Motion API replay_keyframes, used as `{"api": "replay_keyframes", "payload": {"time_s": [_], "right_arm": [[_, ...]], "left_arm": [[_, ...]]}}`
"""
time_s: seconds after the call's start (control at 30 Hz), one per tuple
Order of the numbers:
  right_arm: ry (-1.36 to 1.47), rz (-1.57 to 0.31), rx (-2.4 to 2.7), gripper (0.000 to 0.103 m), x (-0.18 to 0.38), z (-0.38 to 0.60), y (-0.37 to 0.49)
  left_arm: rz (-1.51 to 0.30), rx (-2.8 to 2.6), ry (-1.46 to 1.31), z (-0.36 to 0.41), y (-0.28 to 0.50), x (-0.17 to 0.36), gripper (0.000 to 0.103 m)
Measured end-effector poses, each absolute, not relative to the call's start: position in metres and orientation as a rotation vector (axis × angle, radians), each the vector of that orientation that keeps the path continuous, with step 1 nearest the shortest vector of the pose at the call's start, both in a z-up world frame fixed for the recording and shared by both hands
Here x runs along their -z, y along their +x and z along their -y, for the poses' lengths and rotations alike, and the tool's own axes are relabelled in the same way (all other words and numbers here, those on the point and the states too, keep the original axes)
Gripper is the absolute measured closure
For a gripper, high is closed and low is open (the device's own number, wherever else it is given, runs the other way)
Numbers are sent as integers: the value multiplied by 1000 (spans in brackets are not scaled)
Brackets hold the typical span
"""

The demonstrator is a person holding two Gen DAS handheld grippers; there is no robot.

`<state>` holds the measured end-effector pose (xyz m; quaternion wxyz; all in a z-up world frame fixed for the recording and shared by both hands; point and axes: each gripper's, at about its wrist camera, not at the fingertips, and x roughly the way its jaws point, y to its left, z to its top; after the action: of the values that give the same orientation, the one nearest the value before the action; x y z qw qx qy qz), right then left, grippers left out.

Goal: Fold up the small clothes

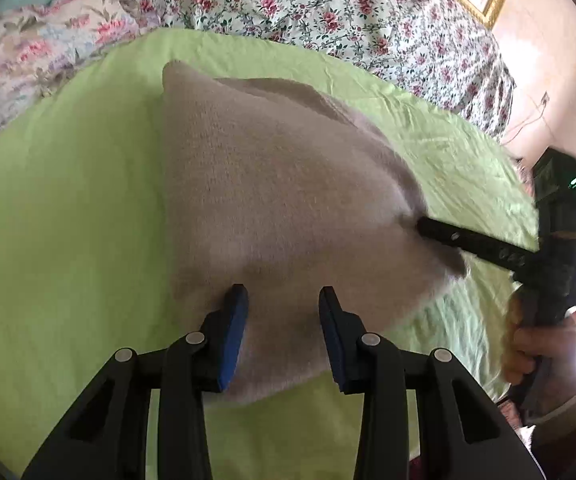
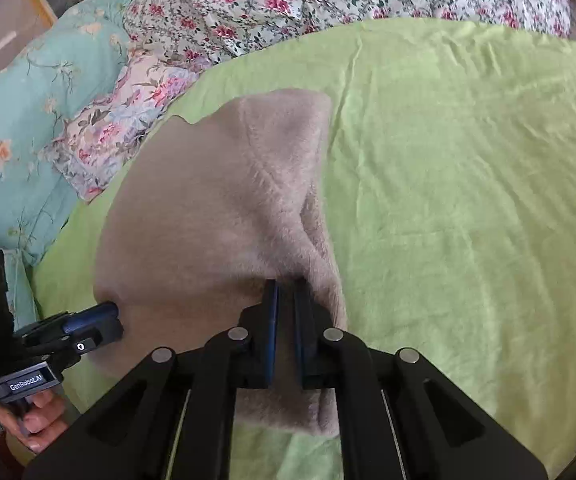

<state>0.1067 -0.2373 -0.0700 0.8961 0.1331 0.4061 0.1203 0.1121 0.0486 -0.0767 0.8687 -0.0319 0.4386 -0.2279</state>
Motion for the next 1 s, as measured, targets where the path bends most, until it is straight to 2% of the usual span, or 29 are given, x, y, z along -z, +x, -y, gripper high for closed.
{"api": "replay_keyframes", "payload": {"time_s": [0.1, 0.2, 0.63, 0.73, 0.77, 0.8, 0.83, 0.87, 0.9, 0.93, 1.0], "right_arm": [[222, -816, -257, 93, 64, 233, 83], [150, -855, -230, 93, 82, 232, 74], [186, -818, -243, 93, 87, 245, 60], [195, -843, -220, 93, 83, 249, 52], [193, -848, -206, 92, 82, 250, 49], [189, -854, -188, 89, 80, 251, 45], [188, -862, -174, 82, 77, 252, 38], [195, -865, -174, 77, 76, 253, 33], [202, -866, -176, 64, 75, 254, 27], [204, -859, -179, 53, 74, 254, 20], [186, -856, -180, 49, 73, 250, 8]], "left_arm": [[-923, 426, -9, -45, 92, 84, 66], [-925, 373, 24, -42, 85, 95, 66], [-942, 322, 62, -42, 70, 91, 65], [-949, 318, 71, -46, 66, 84, 63], [-947, 317, 70, -49, 62, 81, 59], [-946, 315, 67, -52, 59, 79, 51], [-944, 309, 62, -56, 57, 76, 46], [-939, 297, 54, -60, 53, 74, 33], [-932, 283, 50, -62, 51, 72, 23], [-924, 265, 53, -65, 48, 71, 19], [-916, 237, 71, -67, 44, 69, 17]]}}
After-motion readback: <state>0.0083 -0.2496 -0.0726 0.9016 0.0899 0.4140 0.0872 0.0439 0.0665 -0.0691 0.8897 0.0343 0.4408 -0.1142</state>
